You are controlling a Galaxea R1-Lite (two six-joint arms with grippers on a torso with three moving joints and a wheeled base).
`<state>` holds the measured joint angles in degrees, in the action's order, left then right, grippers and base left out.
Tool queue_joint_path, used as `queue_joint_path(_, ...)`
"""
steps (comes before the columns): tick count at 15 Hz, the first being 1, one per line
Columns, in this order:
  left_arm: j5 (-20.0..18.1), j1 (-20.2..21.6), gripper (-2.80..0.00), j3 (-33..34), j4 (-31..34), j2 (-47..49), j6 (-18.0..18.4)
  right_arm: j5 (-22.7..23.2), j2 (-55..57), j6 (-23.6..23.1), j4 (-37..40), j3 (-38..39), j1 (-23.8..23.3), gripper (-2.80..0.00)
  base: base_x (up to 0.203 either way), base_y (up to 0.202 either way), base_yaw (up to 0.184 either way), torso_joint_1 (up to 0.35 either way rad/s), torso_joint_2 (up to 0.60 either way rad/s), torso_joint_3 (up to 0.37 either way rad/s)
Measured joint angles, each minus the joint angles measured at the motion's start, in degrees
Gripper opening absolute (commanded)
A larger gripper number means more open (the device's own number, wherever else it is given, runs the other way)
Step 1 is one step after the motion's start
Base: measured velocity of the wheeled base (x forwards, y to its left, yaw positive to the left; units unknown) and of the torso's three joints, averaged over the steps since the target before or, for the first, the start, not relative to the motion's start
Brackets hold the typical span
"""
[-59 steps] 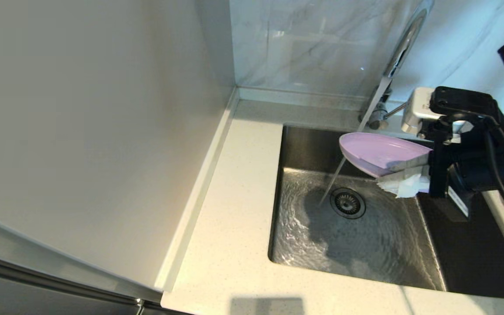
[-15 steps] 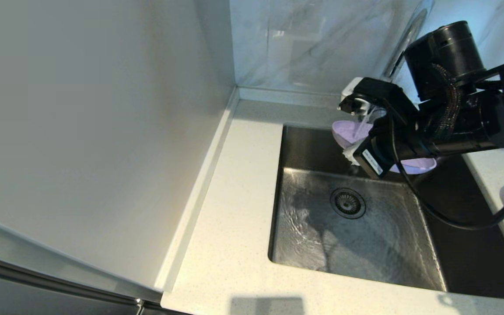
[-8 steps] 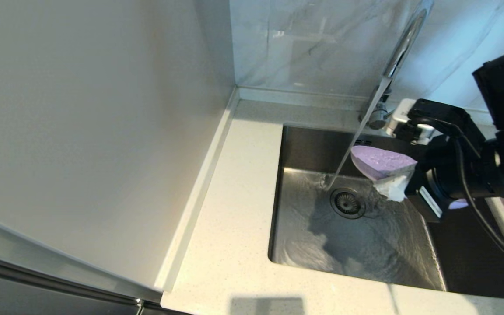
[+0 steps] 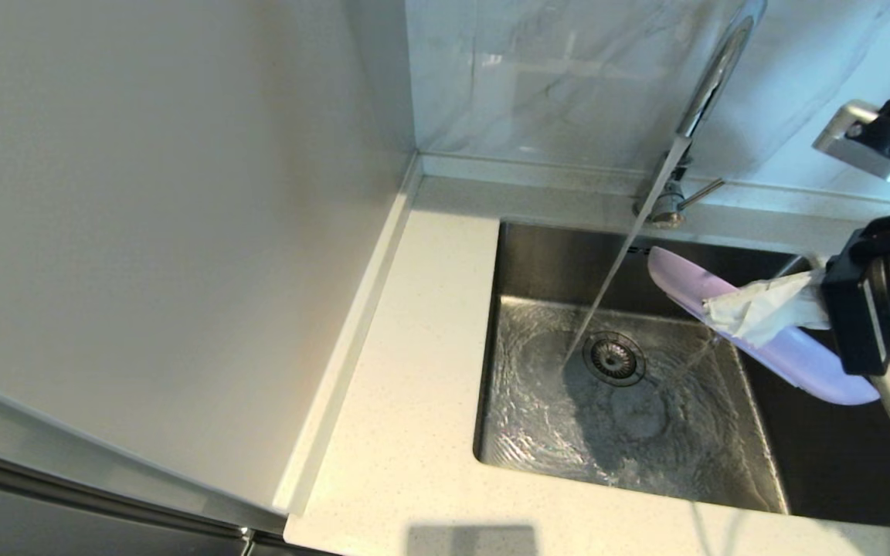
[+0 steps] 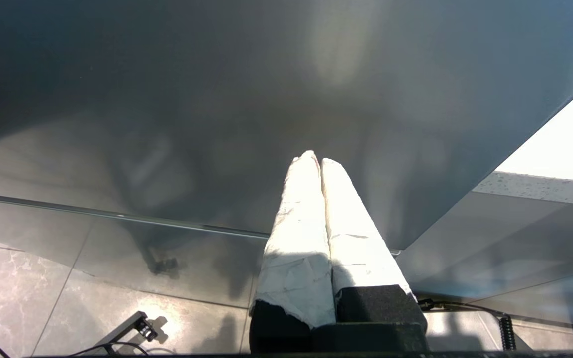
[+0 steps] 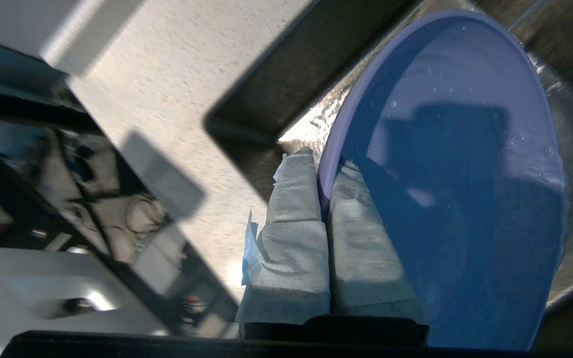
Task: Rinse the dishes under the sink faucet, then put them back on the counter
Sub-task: Rinse the plate
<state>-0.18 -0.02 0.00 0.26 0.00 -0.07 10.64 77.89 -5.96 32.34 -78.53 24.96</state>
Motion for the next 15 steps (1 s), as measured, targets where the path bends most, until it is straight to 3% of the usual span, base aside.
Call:
queue_joint_path(5,0.0,0.0,-2.80,0.0,0.0,0.0,0.0,11.5,-0.2,18.6,5.6,-7.0,-8.5,-2.80,0.000,0.000,0.000,0.000,0.00,0.000)
queue_joint_path(10,0.0,0.0,-2.80,0.0,0.0,0.0,0.0,15.3,2.5,30.6,5.4,-10.9,-12.9,-2.80,0.000,0.000,0.000,0.000,0.00,0.000)
queue_joint_path(12,0.0,0.0,-2.80,0.0,0.0,0.0,0.0,16.2,4.8,37.9,4.3,-13.7,-13.9,-2.80,0.000,0.000,0.000,0.000,0.00,0.000)
queue_joint_path(15,0.0,0.0,-2.80,0.0,0.0,0.0,0.0,23.0,7.9,49.5,-2.0,-15.3,-19.7,-2.80,0.000,0.000,0.000,0.000,0.00,0.000)
